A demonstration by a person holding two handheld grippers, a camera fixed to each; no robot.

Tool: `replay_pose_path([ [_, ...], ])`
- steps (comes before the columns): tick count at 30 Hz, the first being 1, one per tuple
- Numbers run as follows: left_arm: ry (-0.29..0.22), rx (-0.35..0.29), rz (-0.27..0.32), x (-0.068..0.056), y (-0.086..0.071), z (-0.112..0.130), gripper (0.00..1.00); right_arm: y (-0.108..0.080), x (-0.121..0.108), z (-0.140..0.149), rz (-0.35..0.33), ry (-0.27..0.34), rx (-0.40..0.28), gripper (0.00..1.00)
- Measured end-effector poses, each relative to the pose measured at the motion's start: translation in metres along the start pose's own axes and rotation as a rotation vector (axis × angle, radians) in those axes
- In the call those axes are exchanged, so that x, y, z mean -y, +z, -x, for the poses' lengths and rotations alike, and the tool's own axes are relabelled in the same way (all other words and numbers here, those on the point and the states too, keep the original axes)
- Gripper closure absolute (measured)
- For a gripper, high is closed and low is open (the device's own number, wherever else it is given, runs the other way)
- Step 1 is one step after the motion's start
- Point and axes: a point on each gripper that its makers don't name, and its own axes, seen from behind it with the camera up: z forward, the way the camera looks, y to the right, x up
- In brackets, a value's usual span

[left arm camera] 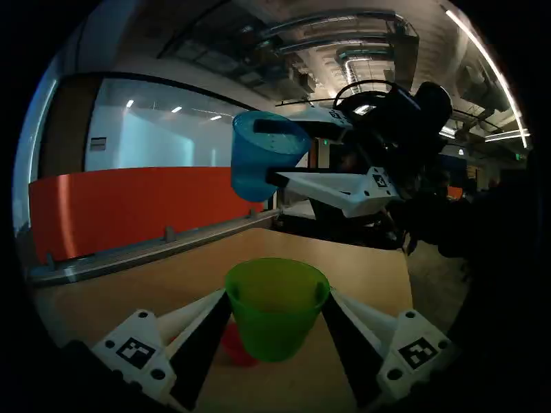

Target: Pour water

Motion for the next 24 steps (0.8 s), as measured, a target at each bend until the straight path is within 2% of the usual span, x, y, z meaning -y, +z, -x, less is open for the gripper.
replay_pose_path([
  [11, 0.0, 0.001, 0.004, -0.001, 0.0, 0.002, 0.14, 0.003, -0.007, -0.001, -0.002, -0.131, 0.011, 0.11],
  [24, -0.001, 0.008, 0.013, -0.004, 0.002, 0.004, 0.14, 0.006, -0.012, -0.001, 0.005, -0.226, 0.019, 0.11],
])
